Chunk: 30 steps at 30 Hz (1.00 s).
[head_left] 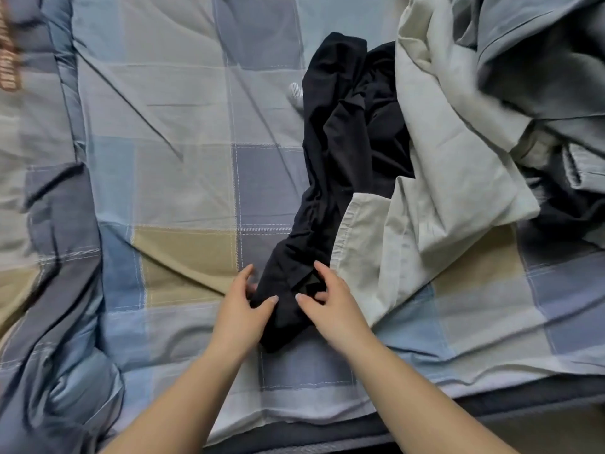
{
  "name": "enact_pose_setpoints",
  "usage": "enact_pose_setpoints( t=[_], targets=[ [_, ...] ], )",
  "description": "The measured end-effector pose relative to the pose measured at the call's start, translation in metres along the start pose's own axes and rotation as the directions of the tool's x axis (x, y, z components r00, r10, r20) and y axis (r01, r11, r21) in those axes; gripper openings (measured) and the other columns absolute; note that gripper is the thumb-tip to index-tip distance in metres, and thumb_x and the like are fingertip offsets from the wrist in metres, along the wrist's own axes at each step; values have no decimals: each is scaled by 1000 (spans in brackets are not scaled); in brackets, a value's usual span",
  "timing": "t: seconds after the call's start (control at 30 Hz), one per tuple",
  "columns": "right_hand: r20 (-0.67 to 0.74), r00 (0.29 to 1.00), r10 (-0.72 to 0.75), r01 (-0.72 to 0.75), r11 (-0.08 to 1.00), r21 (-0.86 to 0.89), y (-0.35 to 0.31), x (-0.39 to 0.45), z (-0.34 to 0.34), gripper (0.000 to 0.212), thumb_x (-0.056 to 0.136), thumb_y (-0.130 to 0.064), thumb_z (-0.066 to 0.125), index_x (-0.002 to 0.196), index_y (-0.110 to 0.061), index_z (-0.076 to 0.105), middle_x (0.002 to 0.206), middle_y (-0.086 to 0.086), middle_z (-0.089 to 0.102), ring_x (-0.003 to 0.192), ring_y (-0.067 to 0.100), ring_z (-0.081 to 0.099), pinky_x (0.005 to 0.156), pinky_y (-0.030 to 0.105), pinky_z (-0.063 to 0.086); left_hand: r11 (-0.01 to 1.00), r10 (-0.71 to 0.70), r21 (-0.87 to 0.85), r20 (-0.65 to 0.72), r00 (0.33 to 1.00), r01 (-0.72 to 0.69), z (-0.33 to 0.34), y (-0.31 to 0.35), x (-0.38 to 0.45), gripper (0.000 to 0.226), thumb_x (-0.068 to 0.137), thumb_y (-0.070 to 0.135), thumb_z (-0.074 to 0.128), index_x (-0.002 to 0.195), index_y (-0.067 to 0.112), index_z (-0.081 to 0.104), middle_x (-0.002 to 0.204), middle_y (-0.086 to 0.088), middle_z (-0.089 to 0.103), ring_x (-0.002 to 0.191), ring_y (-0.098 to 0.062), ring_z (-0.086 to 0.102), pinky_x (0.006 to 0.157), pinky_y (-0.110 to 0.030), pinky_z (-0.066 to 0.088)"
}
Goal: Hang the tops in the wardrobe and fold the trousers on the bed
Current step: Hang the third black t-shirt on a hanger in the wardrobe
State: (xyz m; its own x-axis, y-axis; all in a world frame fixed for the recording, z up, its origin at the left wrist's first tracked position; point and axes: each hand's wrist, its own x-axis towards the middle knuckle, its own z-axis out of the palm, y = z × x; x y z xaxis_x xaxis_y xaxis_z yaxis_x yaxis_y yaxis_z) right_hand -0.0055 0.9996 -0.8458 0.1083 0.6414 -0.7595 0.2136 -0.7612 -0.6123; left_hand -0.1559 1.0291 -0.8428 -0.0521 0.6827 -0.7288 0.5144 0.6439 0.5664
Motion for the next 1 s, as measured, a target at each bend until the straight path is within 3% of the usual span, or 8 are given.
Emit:
enact_pose_setpoints(
  t=[0.1,0.17,0.33,0.43,0.6,0.7,0.87,1.0],
  targets=[
    [71,997,-32,37,996,-83,0,-1,1,84,81,-42,69,149,-33,20,147,-7,28,126,11,42,101,20,36,985,-22,-165,130,991,43,2,6,-10,17,89,7,64,102,14,71,83,4,75,82,-13,69,65,-17,52],
    [134,989,-59,68,996,-60,-6,-11,-5,93,77,-45,72,149,-37,14,148,-10,26,130,1,30,100,16,28,966,-27,-251,165,986,68,-3,15,-25,15,91,10,62,87,17,75,81,-2,75,77,-14,69,60,-17,52],
    [152,969,-194,206,977,-63,-37,-56,-22,106,68,-37,79,141,-58,4,134,-29,27,124,-13,29,100,7,28,909,37,-415,192,981,47,-30,61,-65,15,91,22,60,89,22,75,87,-7,74,77,-15,69,61,-21,52],
    [-16,954,-300,297,951,-86,-63,-80,-33,80,78,-19,69,145,-37,28,126,-27,39,118,-10,40,90,-2,29,887,133,-460,190,973,-31,-42,101,-91,13,86,25,63,89,20,75,83,-6,72,74,-15,65,65,-29,51],
    [-227,892,-392,427,895,130,-142,-122,-69,20,77,-21,55,95,-30,58,82,-21,65,76,-4,58,66,11,44,832,313,-517,141,939,-199,-68,163,-143,33,73,30,67,105,20,69,100,3,73,92,-8,68,73,-15,50],
    [-330,853,-403,493,830,262,-195,-148,-95,16,75,-24,50,89,-23,58,78,-21,64,74,-1,57,67,10,45,848,406,-421,127,905,-322,-82,190,-170,43,75,22,78,114,31,62,110,18,69,106,3,61,82,-13,49],
    [-278,891,-358,453,711,537,-268,-219,-131,20,81,-33,54,91,-24,68,96,7,71,89,18,65,72,36,55,833,519,-272,81,851,-482,-102,233,-224,56,83,23,73,124,50,48,126,24,58,120,9,49,102,-27,42],
    [-193,868,-458,475,650,593,-309,-282,-150,17,88,-27,50,82,-15,61,63,-3,64,52,9,58,45,20,44,751,618,-283,-16,786,-597,-116,280,-268,41,80,32,69,120,32,62,118,13,66,115,-7,59,99,-43,48]
  ],
)
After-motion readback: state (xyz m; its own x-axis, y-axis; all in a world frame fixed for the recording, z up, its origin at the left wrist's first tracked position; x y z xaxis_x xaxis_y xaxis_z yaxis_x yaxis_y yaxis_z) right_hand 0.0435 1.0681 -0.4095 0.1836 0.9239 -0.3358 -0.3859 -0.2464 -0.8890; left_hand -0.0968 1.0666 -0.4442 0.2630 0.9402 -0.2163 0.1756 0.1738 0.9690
